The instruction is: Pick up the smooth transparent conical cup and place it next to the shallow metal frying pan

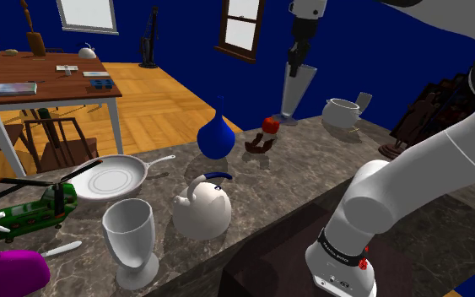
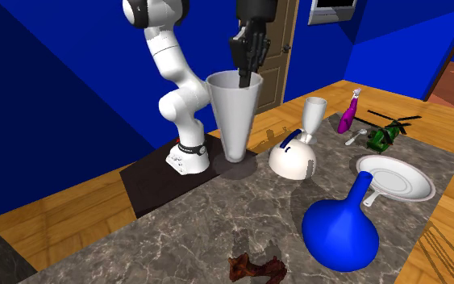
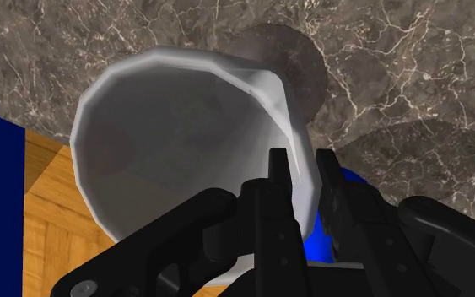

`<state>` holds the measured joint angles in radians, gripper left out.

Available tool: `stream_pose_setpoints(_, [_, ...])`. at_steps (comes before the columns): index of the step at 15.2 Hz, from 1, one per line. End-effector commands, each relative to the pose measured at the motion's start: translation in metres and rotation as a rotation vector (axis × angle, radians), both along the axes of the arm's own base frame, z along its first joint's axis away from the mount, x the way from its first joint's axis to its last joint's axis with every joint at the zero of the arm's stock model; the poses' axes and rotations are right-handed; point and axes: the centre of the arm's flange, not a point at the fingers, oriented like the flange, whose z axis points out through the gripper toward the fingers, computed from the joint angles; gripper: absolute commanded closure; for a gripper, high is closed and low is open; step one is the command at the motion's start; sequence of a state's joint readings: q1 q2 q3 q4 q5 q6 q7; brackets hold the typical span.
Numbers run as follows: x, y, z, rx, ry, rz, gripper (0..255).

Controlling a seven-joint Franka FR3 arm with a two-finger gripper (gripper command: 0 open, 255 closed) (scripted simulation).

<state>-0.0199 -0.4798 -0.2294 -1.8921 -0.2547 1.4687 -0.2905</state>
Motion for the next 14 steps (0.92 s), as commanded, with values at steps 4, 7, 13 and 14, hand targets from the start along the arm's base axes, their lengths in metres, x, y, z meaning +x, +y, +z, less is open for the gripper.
stream_pose_setpoints(4, [0.019,0.062,-0.015,0.0,-0.001,-0.001,255])
stream_pose_setpoints(7, [0.03,0.098,-0.025,0.0,-0.001,-0.001,255])
stream_pose_setpoints(13, [0.054,0.171,-0.046,0.0,-0.001,-0.001,255])
stream_pose_setpoints(14, [0.058,0.183,-0.049,0.0,-0.001,-0.001,255])
